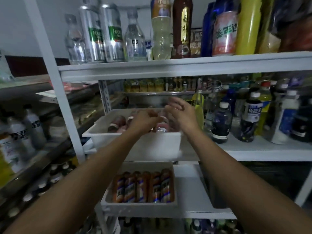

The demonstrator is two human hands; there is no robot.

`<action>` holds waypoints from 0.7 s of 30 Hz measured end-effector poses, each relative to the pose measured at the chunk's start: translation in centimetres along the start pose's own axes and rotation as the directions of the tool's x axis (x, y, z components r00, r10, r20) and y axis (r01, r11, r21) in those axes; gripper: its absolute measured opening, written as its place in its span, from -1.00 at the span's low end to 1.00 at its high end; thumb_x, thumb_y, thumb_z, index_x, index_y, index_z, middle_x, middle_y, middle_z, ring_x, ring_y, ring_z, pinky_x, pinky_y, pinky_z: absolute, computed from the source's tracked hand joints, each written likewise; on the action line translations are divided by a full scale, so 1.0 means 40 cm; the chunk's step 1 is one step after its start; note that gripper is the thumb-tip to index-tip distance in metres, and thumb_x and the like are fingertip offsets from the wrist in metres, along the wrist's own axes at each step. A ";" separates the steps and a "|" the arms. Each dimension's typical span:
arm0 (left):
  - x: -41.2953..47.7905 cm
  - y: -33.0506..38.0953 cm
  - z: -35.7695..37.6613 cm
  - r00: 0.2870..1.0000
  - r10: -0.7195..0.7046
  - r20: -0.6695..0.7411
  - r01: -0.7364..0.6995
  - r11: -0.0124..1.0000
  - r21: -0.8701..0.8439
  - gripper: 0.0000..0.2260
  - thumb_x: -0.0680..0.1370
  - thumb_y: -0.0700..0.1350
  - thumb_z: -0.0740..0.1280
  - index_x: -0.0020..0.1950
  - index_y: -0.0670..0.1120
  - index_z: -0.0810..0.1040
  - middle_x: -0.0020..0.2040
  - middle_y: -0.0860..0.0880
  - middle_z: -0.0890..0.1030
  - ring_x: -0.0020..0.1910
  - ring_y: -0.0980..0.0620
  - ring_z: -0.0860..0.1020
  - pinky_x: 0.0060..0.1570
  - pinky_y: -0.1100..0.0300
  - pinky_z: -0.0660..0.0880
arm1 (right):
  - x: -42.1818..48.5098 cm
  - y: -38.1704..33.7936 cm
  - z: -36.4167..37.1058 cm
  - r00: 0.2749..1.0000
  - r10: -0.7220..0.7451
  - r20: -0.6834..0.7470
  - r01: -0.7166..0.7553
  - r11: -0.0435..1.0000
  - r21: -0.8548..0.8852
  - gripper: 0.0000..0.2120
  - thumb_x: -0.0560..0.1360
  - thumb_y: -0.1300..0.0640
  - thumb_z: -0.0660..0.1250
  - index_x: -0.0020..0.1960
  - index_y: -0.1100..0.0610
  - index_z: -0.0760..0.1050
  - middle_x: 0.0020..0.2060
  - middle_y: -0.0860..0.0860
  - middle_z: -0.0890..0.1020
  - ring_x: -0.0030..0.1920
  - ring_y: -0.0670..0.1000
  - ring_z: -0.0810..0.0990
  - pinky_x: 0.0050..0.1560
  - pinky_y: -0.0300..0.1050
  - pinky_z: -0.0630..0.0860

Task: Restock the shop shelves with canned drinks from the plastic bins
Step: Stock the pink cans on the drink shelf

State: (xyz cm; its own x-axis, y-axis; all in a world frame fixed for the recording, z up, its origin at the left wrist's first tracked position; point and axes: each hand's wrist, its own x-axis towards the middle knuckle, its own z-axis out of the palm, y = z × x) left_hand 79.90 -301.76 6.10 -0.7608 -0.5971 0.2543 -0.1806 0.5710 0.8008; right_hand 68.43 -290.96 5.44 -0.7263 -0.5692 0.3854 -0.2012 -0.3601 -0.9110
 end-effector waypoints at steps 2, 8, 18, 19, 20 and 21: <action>0.018 0.013 0.011 0.995 -0.083 0.050 0.079 0.994 0.079 -0.72 0.51 0.06 0.46 0.10 -0.10 0.63 -0.10 -0.08 0.68 -0.20 0.01 0.62 -0.28 0.19 0.55 | 0.007 0.009 -0.013 1.000 0.001 -0.015 -0.001 0.999 0.041 -0.55 0.50 0.38 0.42 0.37 0.24 0.49 0.06 0.05 0.67 0.27 0.09 0.59 0.18 -0.05 0.62; 0.054 0.016 0.033 0.979 -0.173 0.107 0.156 0.977 0.148 -0.53 0.35 0.04 0.56 0.17 -0.11 0.56 -0.17 -0.04 0.61 -0.28 0.05 0.55 -0.43 0.28 0.45 | 0.026 0.059 -0.028 0.999 -0.024 -0.033 0.023 0.999 -0.022 -0.62 0.52 0.38 0.40 0.31 0.18 0.55 -0.05 -0.12 0.66 0.15 -0.05 0.63 0.05 -0.30 0.60; 0.012 0.023 -0.031 0.978 -0.140 -0.153 0.096 0.960 -0.263 -0.47 0.36 -0.06 0.62 0.26 -0.15 0.56 0.09 -0.08 0.67 -0.01 -0.08 0.68 0.07 -0.07 0.65 | 0.042 0.037 0.004 0.997 0.019 -0.077 -0.023 0.999 -0.042 -0.67 0.52 0.23 0.46 0.27 0.11 0.58 0.13 0.08 0.68 0.13 0.04 0.66 0.12 -0.05 0.63; 0.001 0.029 -0.045 0.977 -0.102 -0.186 0.046 0.958 -0.283 -0.46 0.38 -0.10 0.61 0.30 -0.14 0.53 0.12 -0.05 0.66 0.03 -0.06 0.67 0.10 -0.07 0.64 | 0.036 0.025 0.017 0.998 0.044 -0.052 -0.047 0.997 -0.056 -0.71 0.53 0.19 0.45 0.25 0.09 0.59 0.11 0.07 0.69 0.10 0.07 0.68 0.14 0.07 0.63; -0.010 0.035 -0.062 0.974 -0.064 -0.219 -0.004 0.955 -0.297 -0.44 0.38 -0.13 0.61 0.33 -0.13 0.51 0.15 -0.04 0.65 0.07 -0.05 0.66 0.11 -0.06 0.63 | 0.033 0.017 0.030 0.998 0.064 -0.013 -0.064 0.996 -0.060 -0.73 0.54 0.13 0.44 0.23 0.10 0.61 0.08 0.08 0.70 0.05 0.09 0.69 0.12 0.11 0.64; -0.020 0.039 -0.078 0.968 -0.025 -0.252 -0.055 0.950 -0.307 -0.42 0.37 -0.16 0.62 0.34 -0.12 0.51 0.17 -0.05 0.66 0.09 -0.03 0.66 0.13 -0.05 0.63 | 0.025 0.005 0.047 0.996 0.082 0.042 -0.081 0.996 -0.043 -0.74 0.55 0.08 0.42 0.21 0.11 0.61 0.04 0.09 0.71 0.00 0.08 0.70 0.07 0.08 0.66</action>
State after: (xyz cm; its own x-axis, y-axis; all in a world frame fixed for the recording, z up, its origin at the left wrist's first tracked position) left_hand 82.19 -302.15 8.85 -0.5747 -0.7338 0.3624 0.0620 0.4026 0.9133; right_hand 68.90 -292.98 5.92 -0.7122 -0.6274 0.3149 -0.1704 -0.2806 -0.9446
